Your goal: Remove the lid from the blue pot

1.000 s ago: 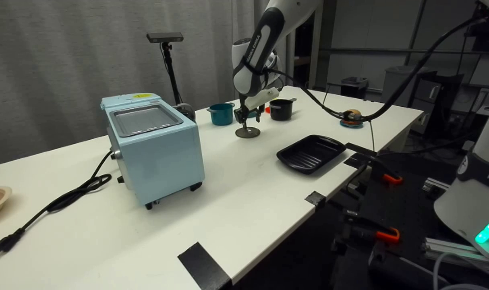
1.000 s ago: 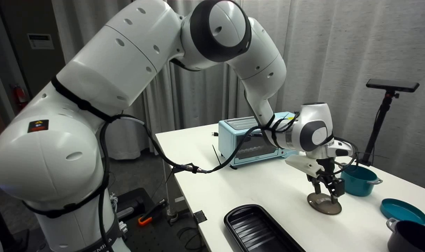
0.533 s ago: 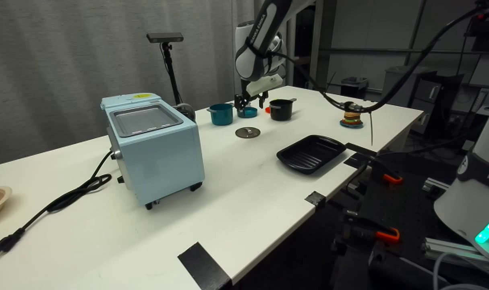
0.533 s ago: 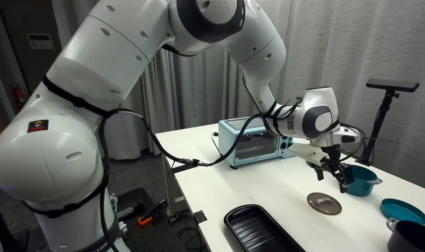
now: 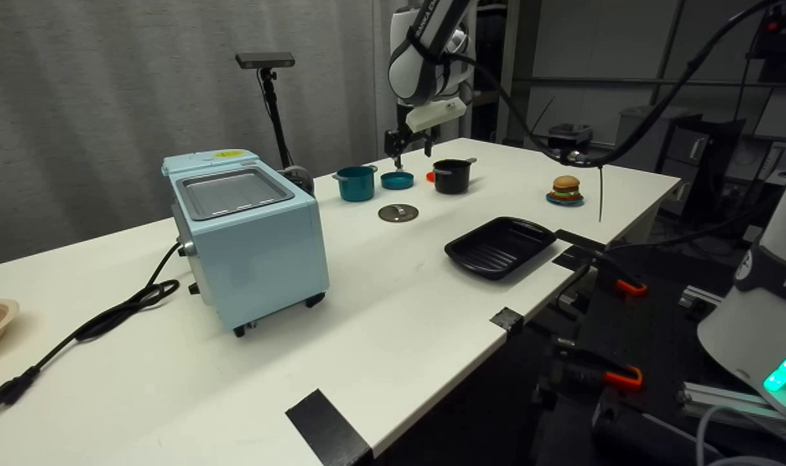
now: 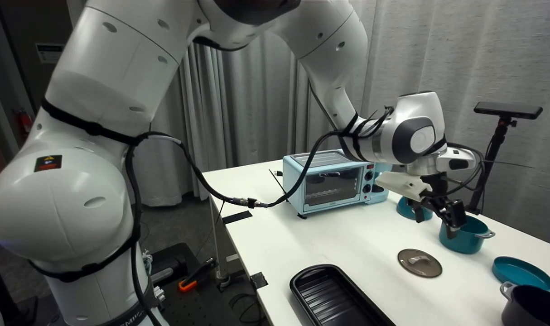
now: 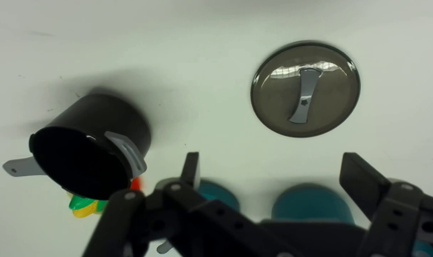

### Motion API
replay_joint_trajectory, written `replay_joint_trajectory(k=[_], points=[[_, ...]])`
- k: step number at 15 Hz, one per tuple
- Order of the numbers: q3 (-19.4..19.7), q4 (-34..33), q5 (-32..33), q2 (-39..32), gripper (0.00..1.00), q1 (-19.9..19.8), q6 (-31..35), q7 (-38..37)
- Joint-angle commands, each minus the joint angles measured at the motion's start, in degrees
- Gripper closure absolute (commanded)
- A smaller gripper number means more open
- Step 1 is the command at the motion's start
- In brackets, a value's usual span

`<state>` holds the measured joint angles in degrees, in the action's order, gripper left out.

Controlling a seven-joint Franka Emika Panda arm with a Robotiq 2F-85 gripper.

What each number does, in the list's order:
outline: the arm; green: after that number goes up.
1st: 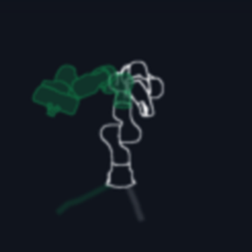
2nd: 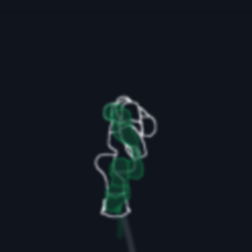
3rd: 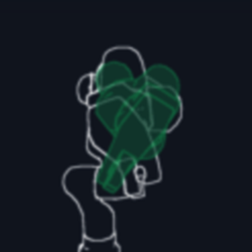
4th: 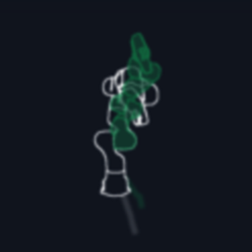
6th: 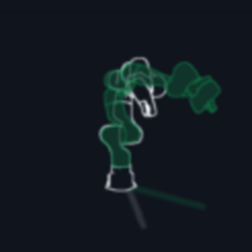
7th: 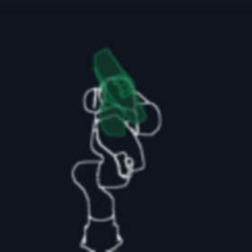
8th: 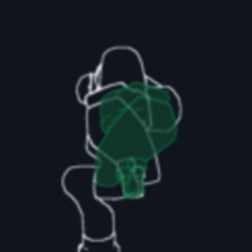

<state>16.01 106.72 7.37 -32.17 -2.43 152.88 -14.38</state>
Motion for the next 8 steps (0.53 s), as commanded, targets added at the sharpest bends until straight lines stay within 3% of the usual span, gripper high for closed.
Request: replay_joint_trajectory(k=[1,5,6,8], points=[[0.19,4.43,1.27,4.47,0.00,-0.26,0.26,1.33],[0.59,7.26,1.79,6.91,0.00,-0.16,0.65,1.11],[-0.25,3.85,0.45,3.88,0.00,-0.56,-0.10,0.41],[-0.18,4.90,0.51,4.77,0.00,-0.60,-0.10,0.40]])
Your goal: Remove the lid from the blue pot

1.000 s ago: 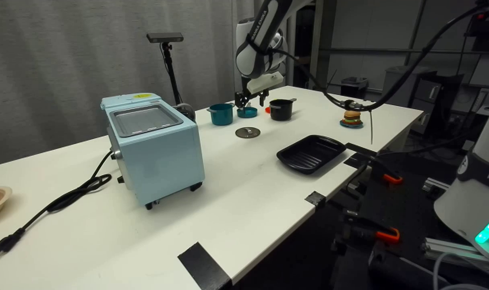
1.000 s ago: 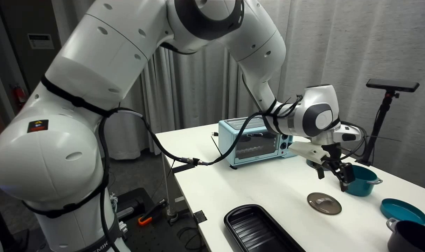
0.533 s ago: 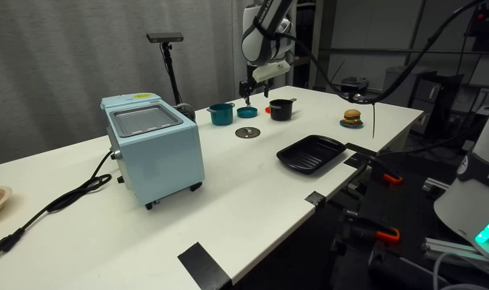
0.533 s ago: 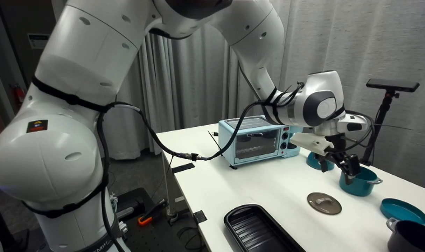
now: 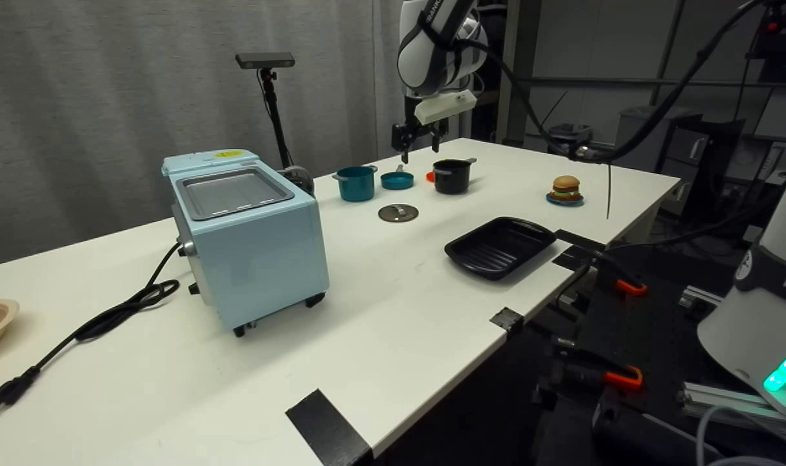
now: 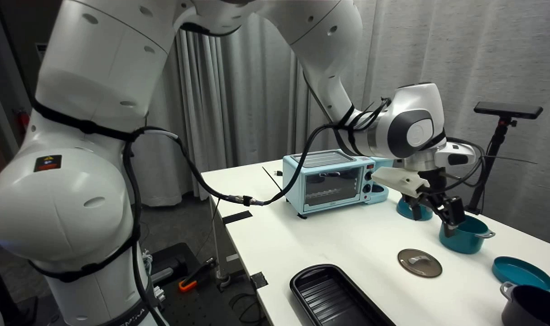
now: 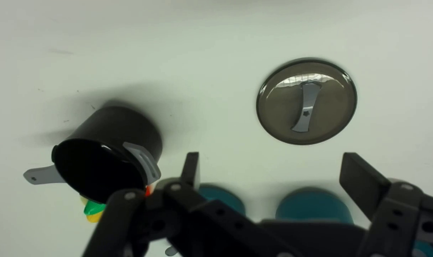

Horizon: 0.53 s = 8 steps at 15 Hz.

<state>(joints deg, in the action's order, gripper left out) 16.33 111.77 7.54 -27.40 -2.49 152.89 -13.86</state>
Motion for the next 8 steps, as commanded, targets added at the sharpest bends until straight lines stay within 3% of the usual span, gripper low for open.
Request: replay_joint_trajectory(k=[1,8], points=[[-0.49,0.11,0.35,0.24,0.00,-0.55,-0.11,-0.12],[-0.49,0.47,0.37,0.46,0.00,-0.55,-0.10,-0.12]])
